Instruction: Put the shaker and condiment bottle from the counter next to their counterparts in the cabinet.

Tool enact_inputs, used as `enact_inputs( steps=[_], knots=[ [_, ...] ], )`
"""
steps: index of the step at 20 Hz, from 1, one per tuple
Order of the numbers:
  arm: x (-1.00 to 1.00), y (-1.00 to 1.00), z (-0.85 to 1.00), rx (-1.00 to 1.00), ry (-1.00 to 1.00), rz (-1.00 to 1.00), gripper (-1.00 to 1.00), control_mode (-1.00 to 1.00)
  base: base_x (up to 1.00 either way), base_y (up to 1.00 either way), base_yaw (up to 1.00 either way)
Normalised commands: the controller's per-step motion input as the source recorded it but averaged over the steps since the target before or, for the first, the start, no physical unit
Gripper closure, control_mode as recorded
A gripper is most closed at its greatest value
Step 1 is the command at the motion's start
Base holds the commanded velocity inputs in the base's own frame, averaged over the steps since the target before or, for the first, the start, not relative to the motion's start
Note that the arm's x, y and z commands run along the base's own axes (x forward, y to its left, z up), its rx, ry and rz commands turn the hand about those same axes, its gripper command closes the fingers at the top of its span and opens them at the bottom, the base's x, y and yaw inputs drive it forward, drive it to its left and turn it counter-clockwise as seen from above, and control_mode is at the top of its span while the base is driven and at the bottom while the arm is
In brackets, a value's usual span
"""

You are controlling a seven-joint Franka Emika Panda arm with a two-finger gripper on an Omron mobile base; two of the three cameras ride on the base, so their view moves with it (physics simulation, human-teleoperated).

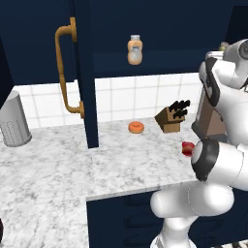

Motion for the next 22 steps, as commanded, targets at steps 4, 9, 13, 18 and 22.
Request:
enact_inputs(
  steps=[4,9,13,18,22],
  knots=[
    [0.52,0.0,-0.01,0.01,0.05,-0.07,1.0,-1.0,0.0,0.0,0.0],
    [0.48,-0.27,0.0,0.18,0.0,-0.02,1.0,-1.0,0.0,0.0,0.0],
    [0.07,-0.1,0.0,0.03,0.0,-0.02,1.0,-1.0,0.0,0.0,0.0],
    [0.24,-0.1,0.0,0.0,0.0,-0.02,1.0,-1.0,0.0,0.0,0.0],
    [0.2,0.0,0.0,0.0,0.0,0.0,1.0,-1.0,0.0,0.0,0.0]
  ],
)
